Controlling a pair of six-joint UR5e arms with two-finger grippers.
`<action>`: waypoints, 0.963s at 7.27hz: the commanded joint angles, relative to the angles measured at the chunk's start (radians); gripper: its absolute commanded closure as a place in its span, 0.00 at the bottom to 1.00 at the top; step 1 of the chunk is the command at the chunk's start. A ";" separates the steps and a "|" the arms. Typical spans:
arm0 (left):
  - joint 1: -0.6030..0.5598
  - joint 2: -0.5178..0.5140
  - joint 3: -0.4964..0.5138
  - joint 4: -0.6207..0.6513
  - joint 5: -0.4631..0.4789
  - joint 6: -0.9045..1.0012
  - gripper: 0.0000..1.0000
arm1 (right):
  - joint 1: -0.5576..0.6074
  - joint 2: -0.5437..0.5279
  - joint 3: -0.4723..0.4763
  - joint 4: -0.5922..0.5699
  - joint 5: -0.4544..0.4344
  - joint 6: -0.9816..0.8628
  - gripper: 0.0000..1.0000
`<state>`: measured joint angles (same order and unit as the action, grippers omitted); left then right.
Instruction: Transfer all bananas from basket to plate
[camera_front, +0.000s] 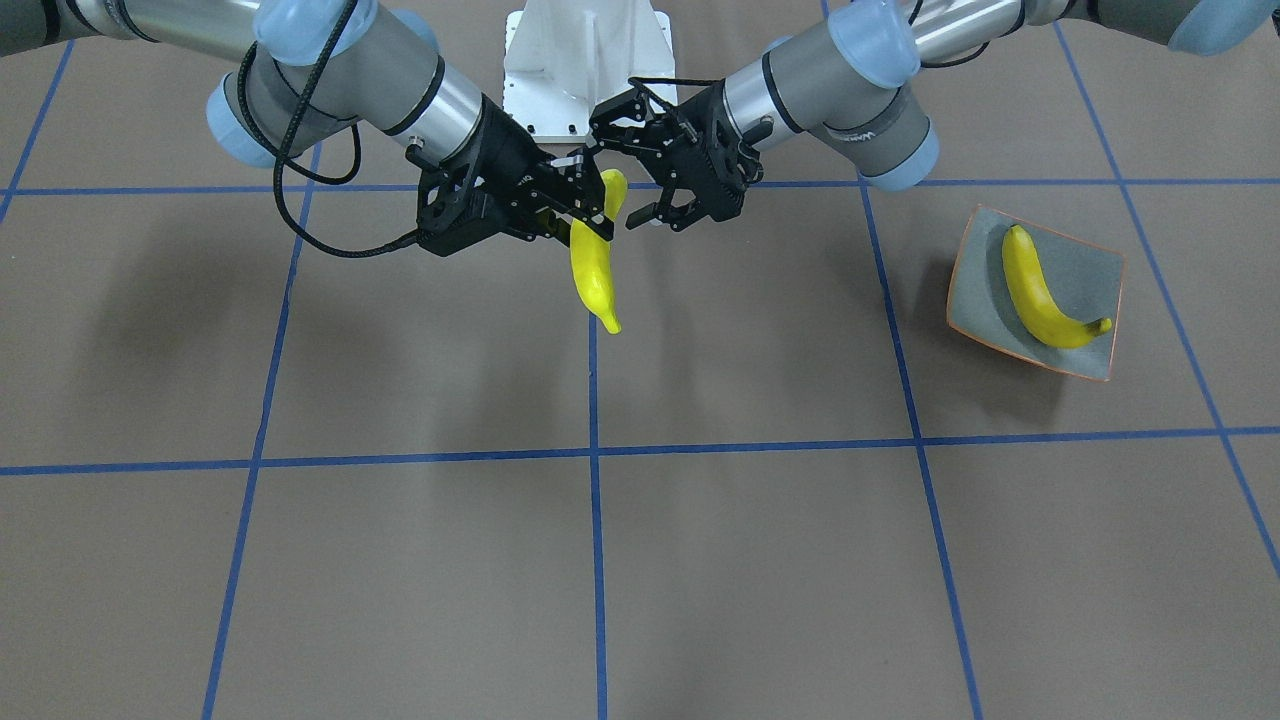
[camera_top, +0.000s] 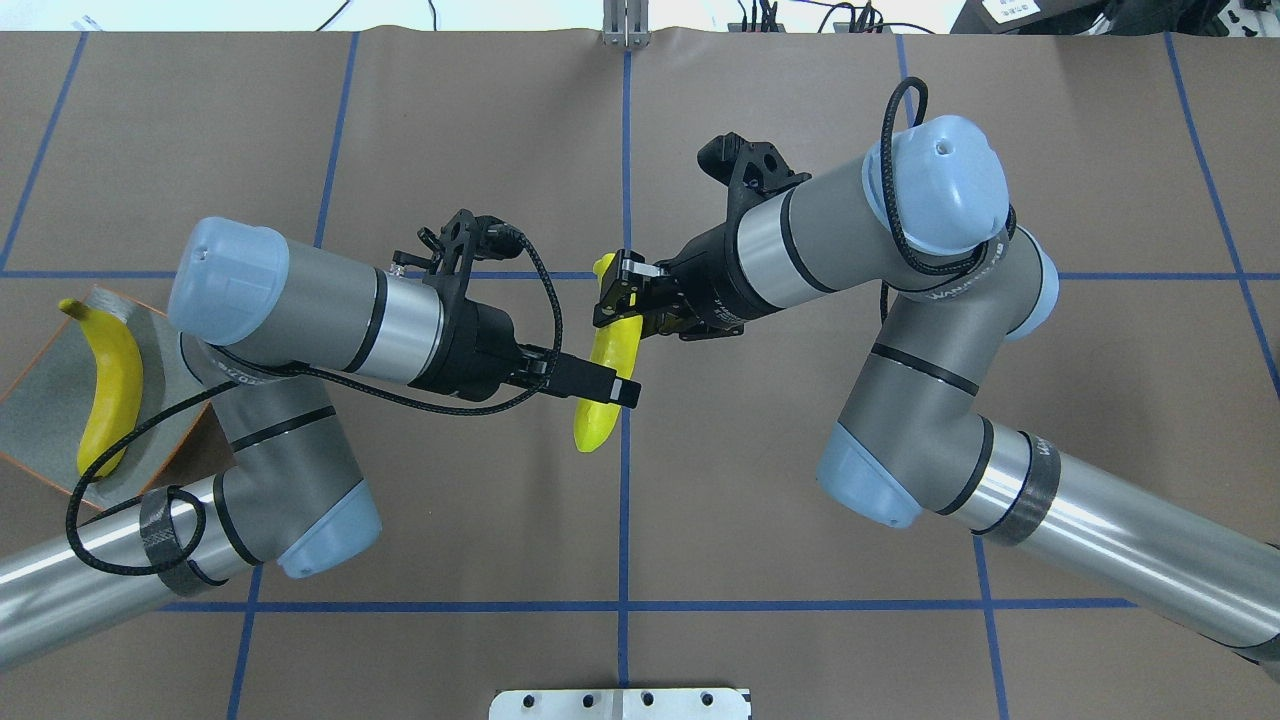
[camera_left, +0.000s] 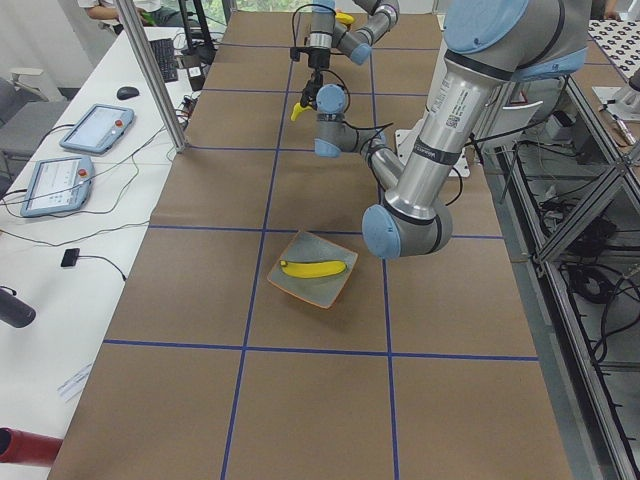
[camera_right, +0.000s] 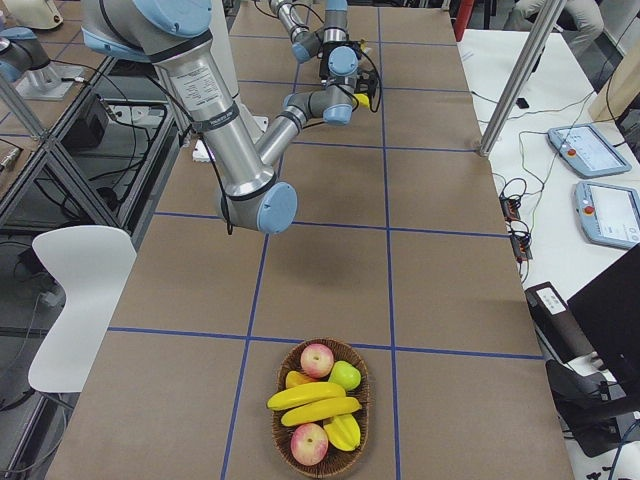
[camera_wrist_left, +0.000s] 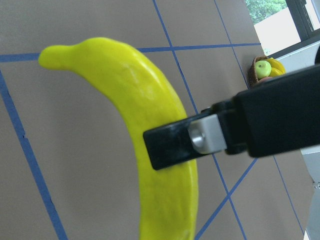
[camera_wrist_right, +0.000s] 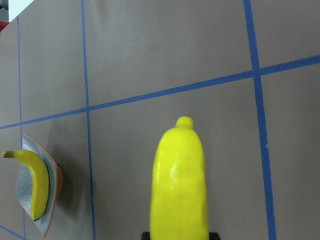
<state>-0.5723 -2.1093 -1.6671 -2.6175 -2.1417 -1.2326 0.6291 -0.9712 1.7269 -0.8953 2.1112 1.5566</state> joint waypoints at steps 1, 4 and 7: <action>0.000 -0.003 0.007 -0.001 0.000 -0.001 0.05 | -0.002 -0.007 0.002 0.035 0.003 0.010 1.00; 0.000 -0.005 0.007 -0.003 0.000 -0.002 0.41 | -0.002 -0.007 0.000 0.070 0.001 0.008 1.00; -0.003 -0.005 0.009 -0.021 0.000 -0.039 1.00 | -0.005 -0.011 -0.001 0.073 -0.002 0.002 0.02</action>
<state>-0.5741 -2.1148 -1.6584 -2.6326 -2.1413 -1.2461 0.6262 -0.9804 1.7255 -0.8248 2.1121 1.5618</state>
